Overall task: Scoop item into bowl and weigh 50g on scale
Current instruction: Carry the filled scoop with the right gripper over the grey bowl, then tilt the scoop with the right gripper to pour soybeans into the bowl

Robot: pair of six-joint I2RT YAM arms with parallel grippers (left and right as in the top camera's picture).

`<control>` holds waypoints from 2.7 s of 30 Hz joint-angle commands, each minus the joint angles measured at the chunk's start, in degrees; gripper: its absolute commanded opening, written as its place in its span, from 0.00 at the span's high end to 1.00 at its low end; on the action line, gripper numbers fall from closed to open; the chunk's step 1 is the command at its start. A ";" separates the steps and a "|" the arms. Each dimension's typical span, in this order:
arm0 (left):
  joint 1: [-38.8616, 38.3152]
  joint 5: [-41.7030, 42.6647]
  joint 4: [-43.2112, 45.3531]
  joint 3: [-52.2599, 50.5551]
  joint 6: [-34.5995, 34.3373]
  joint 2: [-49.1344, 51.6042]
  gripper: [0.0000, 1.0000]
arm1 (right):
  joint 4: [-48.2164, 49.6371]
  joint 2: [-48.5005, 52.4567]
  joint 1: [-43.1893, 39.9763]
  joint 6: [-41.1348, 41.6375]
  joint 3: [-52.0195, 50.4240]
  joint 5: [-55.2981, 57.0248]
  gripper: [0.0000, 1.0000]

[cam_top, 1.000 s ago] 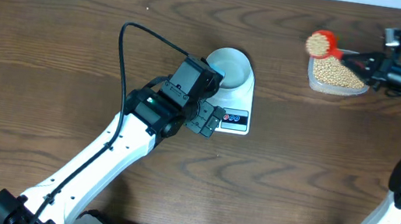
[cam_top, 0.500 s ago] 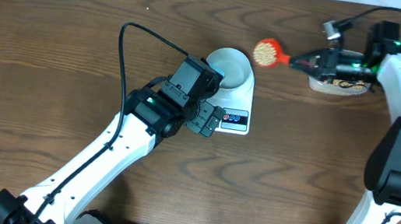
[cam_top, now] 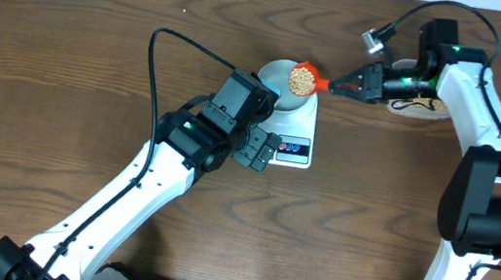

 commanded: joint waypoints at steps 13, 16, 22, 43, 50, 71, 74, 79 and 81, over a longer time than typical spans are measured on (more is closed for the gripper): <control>0.17 0.02 -0.15 0.17 -0.09 0.04 0.02 | 5.53 -2.86 6.99 4.26 -0.15 15.45 0.99; 0.17 0.02 -0.13 0.17 -0.09 0.04 0.02 | 6.54 -3.43 7.56 4.63 -0.15 16.11 0.99; 0.17 0.02 -0.13 0.17 -0.09 0.04 0.02 | 7.34 -4.39 8.11 5.51 -0.02 19.06 0.99; 0.17 0.02 -0.13 0.17 -0.09 0.04 0.02 | 8.13 -7.74 10.75 3.50 0.04 27.56 0.99; 0.17 0.02 -0.15 0.17 -0.09 0.04 0.02 | 8.02 -7.87 11.91 1.14 0.07 28.52 0.99; 0.17 0.02 -0.15 0.17 -0.09 0.04 0.02 | 7.74 -10.71 12.13 -3.19 0.09 30.62 0.99; 0.17 0.02 -0.15 0.17 -0.09 0.04 0.02 | 7.76 -10.84 12.17 -3.45 0.09 30.64 0.99; 0.17 0.02 -0.15 0.17 -0.09 0.04 0.02 | 7.76 -11.45 12.17 -4.44 0.09 32.13 0.99; 0.17 0.02 -0.15 0.17 -0.09 0.04 0.02 | 7.78 -11.80 12.17 -4.50 0.09 32.85 0.99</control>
